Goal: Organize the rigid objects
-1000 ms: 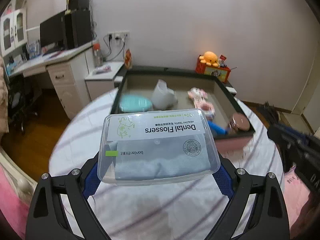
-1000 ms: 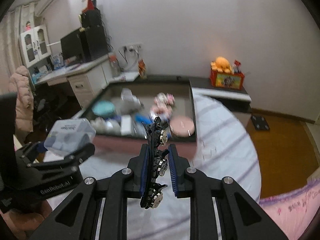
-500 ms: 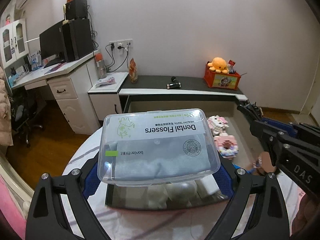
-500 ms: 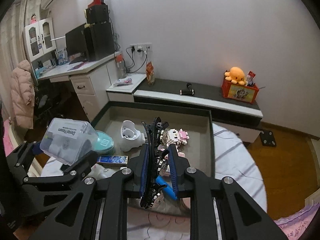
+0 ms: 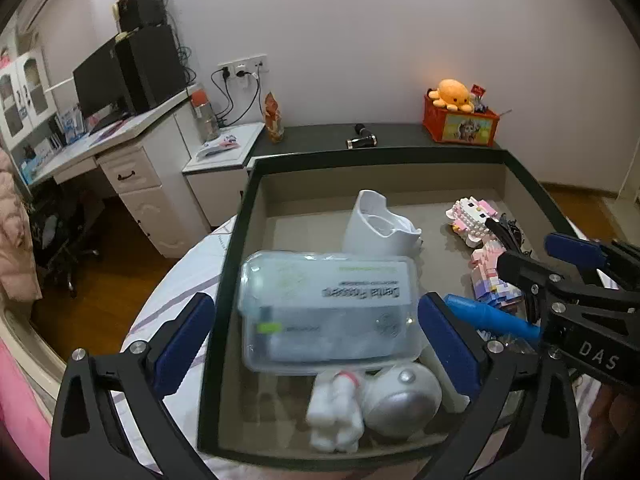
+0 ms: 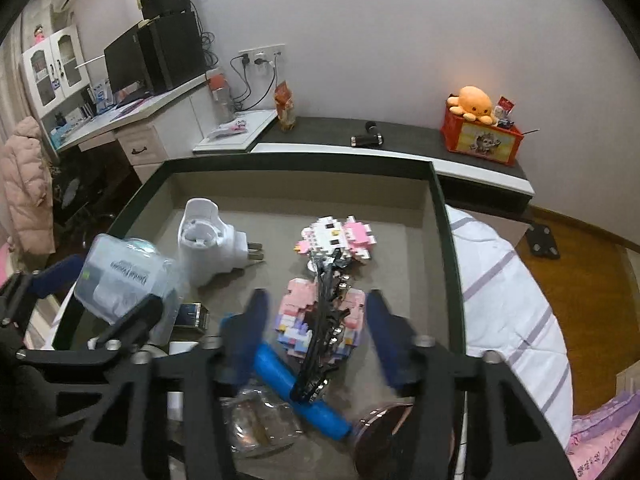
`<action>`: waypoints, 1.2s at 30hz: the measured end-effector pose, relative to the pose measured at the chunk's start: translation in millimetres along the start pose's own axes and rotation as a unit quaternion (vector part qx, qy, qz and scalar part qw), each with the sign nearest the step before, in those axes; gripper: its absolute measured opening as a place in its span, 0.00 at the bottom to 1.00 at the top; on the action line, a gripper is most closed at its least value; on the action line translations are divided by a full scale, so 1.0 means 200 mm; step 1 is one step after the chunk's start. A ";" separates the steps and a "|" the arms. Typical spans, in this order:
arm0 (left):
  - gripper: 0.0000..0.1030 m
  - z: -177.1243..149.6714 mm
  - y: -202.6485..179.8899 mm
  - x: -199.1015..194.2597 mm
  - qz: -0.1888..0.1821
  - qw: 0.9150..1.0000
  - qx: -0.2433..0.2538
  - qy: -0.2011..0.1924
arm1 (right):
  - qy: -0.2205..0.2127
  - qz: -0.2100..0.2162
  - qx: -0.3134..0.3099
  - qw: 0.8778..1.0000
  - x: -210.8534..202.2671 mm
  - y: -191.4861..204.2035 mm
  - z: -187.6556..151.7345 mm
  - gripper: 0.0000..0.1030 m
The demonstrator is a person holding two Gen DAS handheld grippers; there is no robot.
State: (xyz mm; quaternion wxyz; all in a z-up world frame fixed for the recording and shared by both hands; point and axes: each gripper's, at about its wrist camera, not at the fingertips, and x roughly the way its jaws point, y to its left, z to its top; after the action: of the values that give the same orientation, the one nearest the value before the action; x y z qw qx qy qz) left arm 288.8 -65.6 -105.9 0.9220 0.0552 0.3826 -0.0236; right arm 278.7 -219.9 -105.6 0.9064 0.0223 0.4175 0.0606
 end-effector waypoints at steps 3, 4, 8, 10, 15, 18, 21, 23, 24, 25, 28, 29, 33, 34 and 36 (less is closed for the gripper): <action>1.00 -0.01 0.06 -0.08 -0.002 1.000 -0.018 -0.012 | -0.015 -0.002 0.011 1.000 -0.05 -0.01 -0.01 0.81; 1.00 -0.02 0.08 -0.10 -0.001 1.000 -0.022 -0.016 | -0.019 0.000 0.015 1.000 -0.07 -0.01 -0.02 0.83; 1.00 -0.05 0.15 -0.26 0.005 0.999 -0.037 -0.037 | -0.044 -0.005 0.028 0.999 -0.19 0.01 -0.03 1.00; 1.00 -0.07 0.18 -0.33 0.011 0.998 -0.039 -0.046 | -0.057 -0.006 0.040 0.998 -0.28 0.02 -0.04 1.00; 1.00 -0.13 0.24 -0.59 0.011 0.997 -0.048 -0.065 | -0.089 -0.021 0.058 0.994 -0.54 0.07 -0.10 1.00; 1.00 -0.17 0.26 -0.76 0.012 0.995 -0.050 -0.082 | -0.110 -0.029 0.062 0.992 -0.71 0.12 -0.17 1.00; 1.00 -0.21 0.27 -0.92 0.011 0.994 -0.052 -0.098 | -0.130 -0.033 0.064 0.989 -0.90 0.17 -0.25 1.00; 1.00 -0.25 0.28 -1.04 0.009 0.993 -0.050 -0.108 | -0.141 -0.035 0.064 0.987 -1.00 0.19 -0.30 1.00; 1.00 -0.27 0.28 -1.10 0.008 0.992 -0.049 -0.115 | -0.149 -0.036 0.064 0.986 -1.07 0.21 -0.33 1.00; 1.00 -0.28 0.28 -1.14 0.008 0.992 -0.049 -0.119 | -0.155 -0.036 0.063 0.985 -1.12 0.22 -0.36 1.00; 1.00 -0.35 0.29 -1.29 0.006 0.990 -0.055 -0.133 | -0.170 -0.041 0.054 0.983 -1.28 0.28 -0.45 1.00; 1.00 -0.38 0.29 -1.34 0.004 0.989 -0.055 -0.137 | -0.177 -0.040 0.051 0.982 -1.35 0.31 -0.49 1.00; 1.00 -0.51 0.30 -1.51 0.003 0.986 -0.064 -0.153 | -0.192 -0.039 0.035 0.980 -1.51 0.38 -0.62 1.00; 1.00 -0.54 0.30 -1.53 0.002 0.986 -0.065 -0.154 | -0.194 -0.040 0.030 0.980 -1.54 0.40 -0.65 1.00; 1.00 -0.61 0.30 -1.59 0.004 0.985 -0.069 -0.156 | -0.202 -0.043 0.021 0.978 -1.60 0.43 -0.73 1.00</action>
State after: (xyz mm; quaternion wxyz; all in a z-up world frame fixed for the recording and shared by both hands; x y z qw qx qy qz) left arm -15.7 8.2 38.4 0.9720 -0.0120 0.2345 -0.0020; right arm -46.1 -177.3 49.7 0.9732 0.0349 0.2272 0.0070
